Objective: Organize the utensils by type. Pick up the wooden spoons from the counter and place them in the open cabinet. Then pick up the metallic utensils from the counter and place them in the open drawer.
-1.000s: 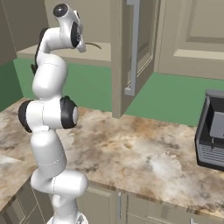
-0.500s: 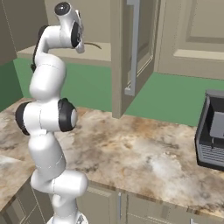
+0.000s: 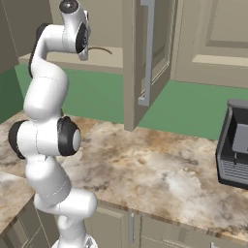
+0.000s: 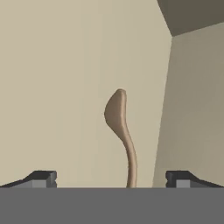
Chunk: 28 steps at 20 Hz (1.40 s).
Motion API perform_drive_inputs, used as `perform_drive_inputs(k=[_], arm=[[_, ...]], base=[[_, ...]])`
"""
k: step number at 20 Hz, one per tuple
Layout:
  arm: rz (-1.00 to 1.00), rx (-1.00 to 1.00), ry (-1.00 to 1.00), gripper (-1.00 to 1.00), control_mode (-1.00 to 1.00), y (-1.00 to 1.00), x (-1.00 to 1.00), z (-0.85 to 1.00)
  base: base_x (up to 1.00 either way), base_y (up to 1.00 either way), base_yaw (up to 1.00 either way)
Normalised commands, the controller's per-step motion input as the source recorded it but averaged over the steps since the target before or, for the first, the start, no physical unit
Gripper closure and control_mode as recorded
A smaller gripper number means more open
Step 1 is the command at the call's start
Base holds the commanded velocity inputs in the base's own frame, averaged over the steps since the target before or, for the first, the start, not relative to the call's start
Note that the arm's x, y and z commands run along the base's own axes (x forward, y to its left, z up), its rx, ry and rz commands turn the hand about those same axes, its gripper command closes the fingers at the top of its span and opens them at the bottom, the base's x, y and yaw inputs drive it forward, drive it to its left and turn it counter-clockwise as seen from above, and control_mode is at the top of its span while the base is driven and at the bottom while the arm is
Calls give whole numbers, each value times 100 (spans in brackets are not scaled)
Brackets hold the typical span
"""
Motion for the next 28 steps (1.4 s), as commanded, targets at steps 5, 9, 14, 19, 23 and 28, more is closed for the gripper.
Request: perform_drive_inputs(k=[5,9,14,19,23,28], arm=[[-16,8,0,-100,-100,0,-84,-17],[-34,22,4,-100,-100,-3,-95,-26],[-37,34,11,-100,-100,-5,-98,-36],[-55,33,22,-100,-100,-13,-81,-42],[-70,26,25,-100,-100,-9,-64,-50],[-57,31,12,-100,-100,-15,-41,-70]], base=[[0,0,0],[0,0,0],[0,0,0],[0,0,0],[0,0,0],[0,0,0]])
